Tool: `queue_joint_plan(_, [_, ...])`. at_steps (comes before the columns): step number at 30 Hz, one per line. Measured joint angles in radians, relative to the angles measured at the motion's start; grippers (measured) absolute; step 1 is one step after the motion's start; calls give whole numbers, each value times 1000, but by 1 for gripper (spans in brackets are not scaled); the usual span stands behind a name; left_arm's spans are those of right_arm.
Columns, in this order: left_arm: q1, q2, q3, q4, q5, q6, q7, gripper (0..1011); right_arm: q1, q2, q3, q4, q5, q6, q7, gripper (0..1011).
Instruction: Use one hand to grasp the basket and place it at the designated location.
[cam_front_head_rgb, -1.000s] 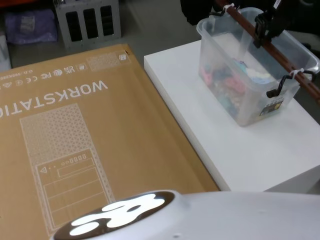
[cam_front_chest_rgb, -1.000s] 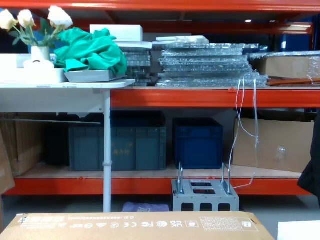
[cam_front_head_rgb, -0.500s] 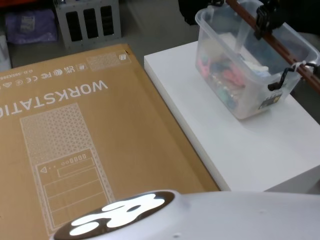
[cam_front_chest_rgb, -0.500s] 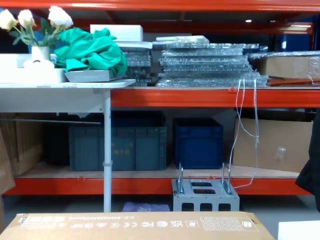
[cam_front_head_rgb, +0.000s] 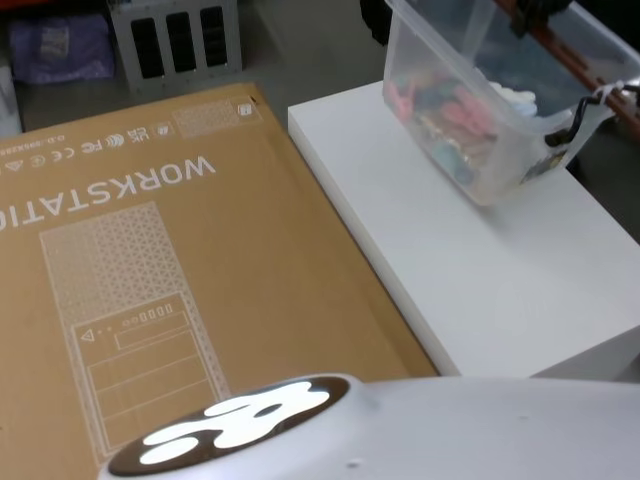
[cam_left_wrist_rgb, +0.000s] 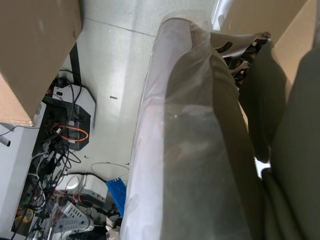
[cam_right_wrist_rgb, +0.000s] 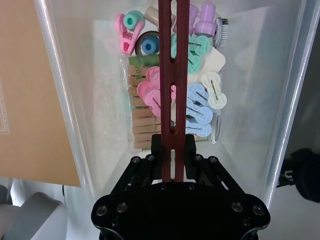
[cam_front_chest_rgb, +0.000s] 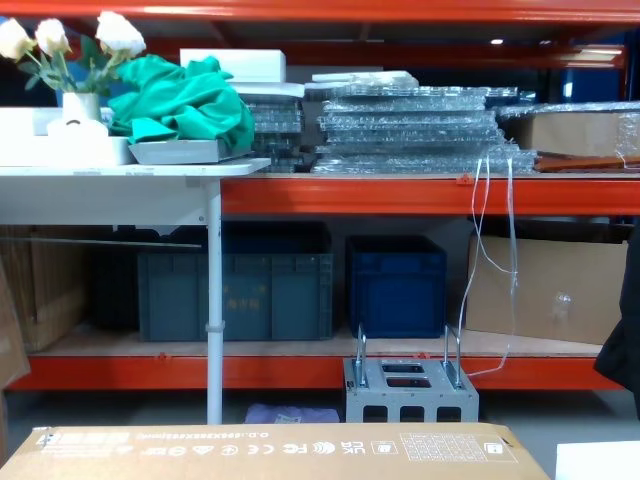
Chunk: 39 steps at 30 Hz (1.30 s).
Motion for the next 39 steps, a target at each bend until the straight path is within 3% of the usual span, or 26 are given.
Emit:
queue_joint_plan(14, [0, 0, 0, 0, 0, 0, 0, 0, 33, 8, 9, -89, -5, -53, 18, 234])
queue_joint_plan(26, [0, 0, 0, 0, 0, 0, 0, 0, 71, -48, -31, -131, 2, -128, 51, 234])
queue_joint_plan(39, [0, 0, 0, 0, 0, 0, 0, 0, 93, -74, -65, -225, 15, -189, 59, 234])
